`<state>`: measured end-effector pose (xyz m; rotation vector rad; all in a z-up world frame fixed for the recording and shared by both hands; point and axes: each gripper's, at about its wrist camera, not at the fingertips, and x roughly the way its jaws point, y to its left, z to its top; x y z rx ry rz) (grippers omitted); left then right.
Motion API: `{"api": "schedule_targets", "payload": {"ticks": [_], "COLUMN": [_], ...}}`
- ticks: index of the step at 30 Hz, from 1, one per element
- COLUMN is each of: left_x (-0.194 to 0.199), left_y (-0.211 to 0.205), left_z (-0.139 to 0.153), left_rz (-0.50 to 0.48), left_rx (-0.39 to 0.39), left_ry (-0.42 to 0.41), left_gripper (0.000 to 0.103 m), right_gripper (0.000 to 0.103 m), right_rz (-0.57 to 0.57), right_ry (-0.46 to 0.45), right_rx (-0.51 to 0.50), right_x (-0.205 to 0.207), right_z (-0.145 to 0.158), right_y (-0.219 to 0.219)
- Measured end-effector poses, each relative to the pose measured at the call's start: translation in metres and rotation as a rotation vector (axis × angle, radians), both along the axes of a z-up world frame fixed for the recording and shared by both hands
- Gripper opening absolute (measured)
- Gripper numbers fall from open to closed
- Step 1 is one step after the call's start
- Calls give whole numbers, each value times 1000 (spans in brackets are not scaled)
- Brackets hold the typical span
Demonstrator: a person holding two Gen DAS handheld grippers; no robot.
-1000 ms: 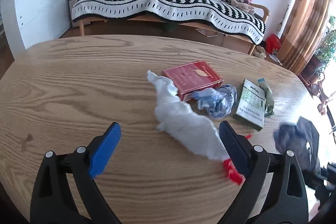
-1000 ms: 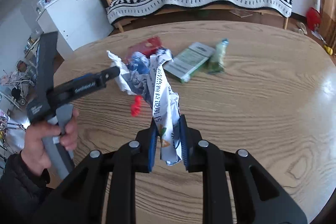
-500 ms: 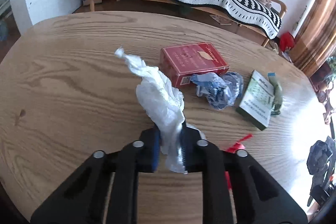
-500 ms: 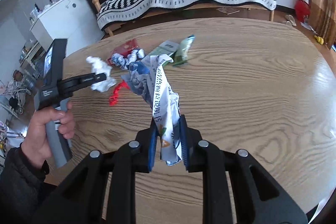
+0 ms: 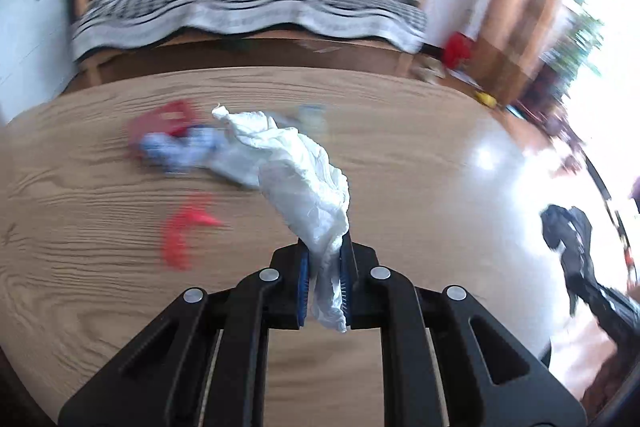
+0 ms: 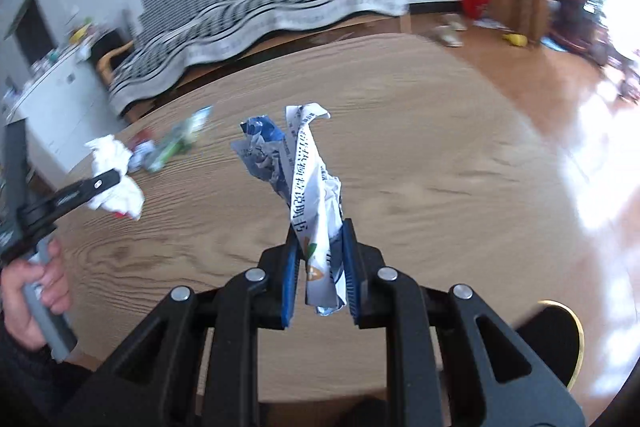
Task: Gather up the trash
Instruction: 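Carry both items to the black bin and open both tools to drop them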
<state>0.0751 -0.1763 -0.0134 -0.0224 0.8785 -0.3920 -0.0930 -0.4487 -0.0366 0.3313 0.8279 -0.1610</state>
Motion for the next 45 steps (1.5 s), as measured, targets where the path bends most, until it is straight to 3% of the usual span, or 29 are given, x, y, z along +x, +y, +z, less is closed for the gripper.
{"api": "schedule_targets", "payload": {"ticks": [11, 16, 21, 28, 34, 36, 38, 39, 45], "left_x": [-139, -191, -227, -245, -233, -234, -235, -240, -241], "left_y": [-208, -270, -317, -352, -353, -356, -360, -357, -352], "left_z": [-9, -41, -82, -117, -121, -122, -121, -120, -113], "left_rz": [-512, -700, -840, -897, -916, -916, -917, -917, -925], "left_rx": [-36, -52, -33, 32, 45, 45, 50, 47, 37], "left_ry": [-74, 12, 121, 145, 161, 170, 171, 164, 137], "left_gripper": [12, 12, 12, 12, 16, 24, 52, 56, 61], "right_gripper": [21, 21, 21, 21, 21, 21, 21, 21, 21], "right_rz": [-372, -481, -533, -548, -555, -560, -562, -561, -550], "right_ry": [1, 53, 123, 164, 161, 161, 164, 165, 175], "right_rx": [40, 86, 101, 118, 120, 121, 123, 122, 121], "right_x": [-146, -192, -214, -213, -211, -212, -214, -214, -210], "right_z": [-29, -58, -83, -93, -91, -92, -92, -93, -92], "right_y": [-150, -189, -205, -209, -212, -213, -210, -210, -209]}}
